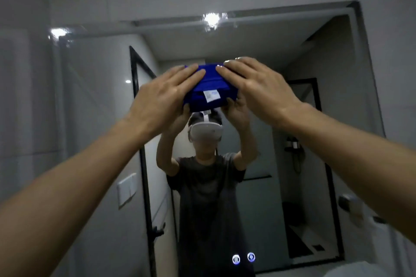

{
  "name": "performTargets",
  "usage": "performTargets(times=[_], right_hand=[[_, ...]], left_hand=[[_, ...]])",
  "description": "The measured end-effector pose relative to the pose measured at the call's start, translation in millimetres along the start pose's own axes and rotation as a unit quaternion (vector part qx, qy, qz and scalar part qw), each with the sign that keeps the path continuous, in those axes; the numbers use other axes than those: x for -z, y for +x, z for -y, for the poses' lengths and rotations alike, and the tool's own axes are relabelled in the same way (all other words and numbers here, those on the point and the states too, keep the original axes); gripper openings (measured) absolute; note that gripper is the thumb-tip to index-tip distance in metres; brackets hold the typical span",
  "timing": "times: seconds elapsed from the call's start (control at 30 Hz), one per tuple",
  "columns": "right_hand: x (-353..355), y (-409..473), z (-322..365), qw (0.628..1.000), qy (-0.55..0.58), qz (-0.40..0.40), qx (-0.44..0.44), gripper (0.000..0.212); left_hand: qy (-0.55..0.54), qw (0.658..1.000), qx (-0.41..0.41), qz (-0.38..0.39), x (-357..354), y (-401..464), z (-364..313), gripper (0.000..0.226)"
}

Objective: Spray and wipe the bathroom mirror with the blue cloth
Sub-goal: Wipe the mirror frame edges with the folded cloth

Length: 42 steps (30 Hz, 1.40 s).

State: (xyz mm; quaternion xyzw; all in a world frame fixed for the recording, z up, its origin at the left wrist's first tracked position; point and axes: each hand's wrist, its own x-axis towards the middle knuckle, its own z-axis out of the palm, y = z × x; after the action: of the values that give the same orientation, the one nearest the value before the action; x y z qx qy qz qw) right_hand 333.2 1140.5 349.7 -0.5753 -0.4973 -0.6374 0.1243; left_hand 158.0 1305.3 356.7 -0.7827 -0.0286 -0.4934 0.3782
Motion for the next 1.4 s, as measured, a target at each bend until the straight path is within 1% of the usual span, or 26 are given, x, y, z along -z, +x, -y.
performTargets(times=[0.1, 0.23, 0.4, 0.47, 0.53, 0.6, 0.7, 0.77, 0.83, 0.87, 1.0, 1.17, 1.4], right_hand=[[9.3, 46.9, -19.1, 1.000, -0.017, 0.000, -0.005, 0.064], [7.3, 90.3, -38.5, 0.999, -0.044, -0.008, 0.000, 0.064], [-7.0, 126.3, -62.8, 0.997, -0.065, -0.028, -0.021, 0.065], [-15.2, 136.4, -73.0, 0.997, -0.069, -0.025, -0.036, 0.067], [-25.3, 140.7, -79.4, 0.996, -0.073, -0.005, -0.054, 0.070], [-36.8, 140.9, -82.2, 0.995, -0.076, 0.009, -0.064, 0.073], [-51.0, 141.5, -82.0, 0.994, -0.079, -0.008, -0.070, 0.075], [-55.6, 143.3, -80.6, 0.993, -0.090, -0.016, -0.077, 0.073], [-56.0, 143.3, -78.0, 0.992, -0.104, -0.018, -0.076, 0.072], [-54.5, 142.0, -76.0, 0.992, -0.103, -0.020, -0.072, 0.072], [-51.5, 131.4, -72.1, 0.996, -0.064, -0.021, -0.065, 0.067], [-60.1, 108.7, -56.5, 0.998, -0.040, -0.021, -0.037, 0.065], [-67.7, 56.4, -17.7, 0.999, -0.016, 0.000, -0.035, 0.061]], left_hand=[[0.014, 0.999, 0.023, -0.031, 6.4, 34.4, 25.0, 0.065], [0.020, 0.996, 0.044, -0.069, 6.2, 70.9, 46.5, 0.059], [0.022, 0.995, 0.051, -0.079, -7.8, 110.1, 64.6, 0.060], [0.031, 0.994, 0.052, -0.090, -15.2, 124.2, 67.5, 0.059], [0.042, 0.994, 0.059, -0.082, -25.7, 135.6, 69.4, 0.062], [0.057, 0.994, 0.075, -0.059, -40.6, 144.4, 71.4, 0.071], [0.083, 0.991, 0.097, -0.043, -54.3, 151.2, 72.3, 0.082], [0.123, 0.987, 0.097, -0.040, -53.7, 155.8, 73.3, 0.087], [0.162, 0.983, 0.080, -0.041, -50.7, 157.4, 72.7, 0.090], [0.157, 0.984, 0.074, -0.039, -50.6, 156.5, 72.5, 0.089], [0.079, 0.993, 0.080, -0.043, -58.2, 145.3, 71.2, 0.080], [0.054, 0.995, 0.070, -0.041, -64.5, 114.1, 63.6, 0.074], [0.034, 0.995, 0.089, 0.009, -63.9, 49.4, 27.0, 0.072]])
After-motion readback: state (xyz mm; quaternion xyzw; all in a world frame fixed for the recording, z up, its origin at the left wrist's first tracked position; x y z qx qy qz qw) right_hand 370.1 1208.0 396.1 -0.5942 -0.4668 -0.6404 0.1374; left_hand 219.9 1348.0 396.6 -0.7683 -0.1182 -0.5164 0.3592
